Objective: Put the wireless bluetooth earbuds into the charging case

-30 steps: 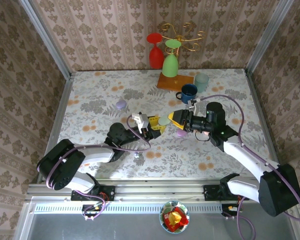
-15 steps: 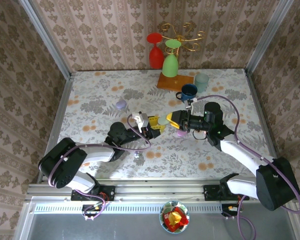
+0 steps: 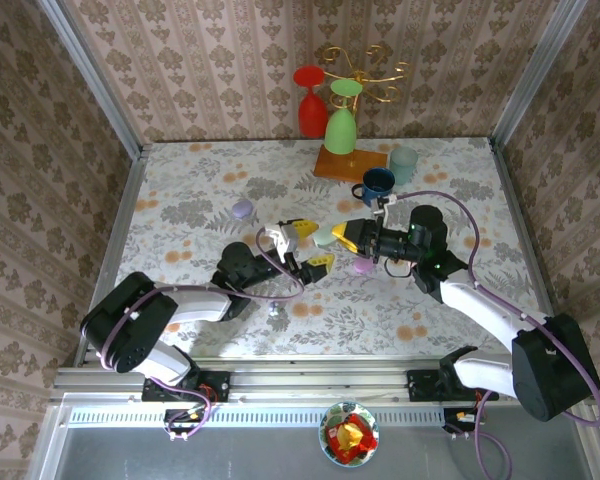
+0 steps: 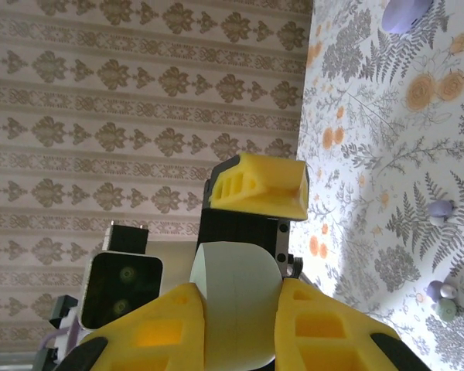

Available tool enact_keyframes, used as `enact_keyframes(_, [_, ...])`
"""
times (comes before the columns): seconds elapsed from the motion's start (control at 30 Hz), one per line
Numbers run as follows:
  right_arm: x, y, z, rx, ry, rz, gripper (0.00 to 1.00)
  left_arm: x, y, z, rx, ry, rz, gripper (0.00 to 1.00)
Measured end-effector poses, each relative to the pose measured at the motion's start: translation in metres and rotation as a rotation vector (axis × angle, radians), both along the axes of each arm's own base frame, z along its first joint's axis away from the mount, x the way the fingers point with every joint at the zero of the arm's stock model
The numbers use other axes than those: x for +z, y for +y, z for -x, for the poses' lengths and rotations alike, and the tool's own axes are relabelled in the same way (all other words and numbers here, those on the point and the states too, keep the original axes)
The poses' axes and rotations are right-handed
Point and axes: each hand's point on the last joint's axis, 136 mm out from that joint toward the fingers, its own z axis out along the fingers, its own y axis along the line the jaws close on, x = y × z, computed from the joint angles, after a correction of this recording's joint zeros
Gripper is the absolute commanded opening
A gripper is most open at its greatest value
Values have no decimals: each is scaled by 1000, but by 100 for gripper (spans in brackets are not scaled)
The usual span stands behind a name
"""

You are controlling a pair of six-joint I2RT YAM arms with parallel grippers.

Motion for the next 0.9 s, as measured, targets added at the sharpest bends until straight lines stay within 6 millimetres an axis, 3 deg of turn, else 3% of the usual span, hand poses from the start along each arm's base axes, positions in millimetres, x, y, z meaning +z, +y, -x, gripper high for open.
enact_keyframes(0.13, [-2,-4,-6,-49,29,-22,11,0,-1,-3,45,-43,-11,87])
enact_keyframes(0.37, [-9,-8,-16,-93,91,-112,11,-3,-5,-12,100,-107,-41,62])
enact_keyframes(0.53, [-10,-6,-20,-93,120,-153,9,-2,-8,-17,108,-119,-43,60])
enact_keyframes(0.63, [-4,-6,-20,-91,107,-172,9,-1,-10,-19,109,-121,-42,52])
enact_keyframes(0.77, [-2,-6,-20,-90,101,-178,8,-2,-11,-20,108,-122,-44,52])
enact_keyframes(0.9, [-2,-6,-20,-89,101,-178,8,-1,-12,-20,109,-123,-42,61])
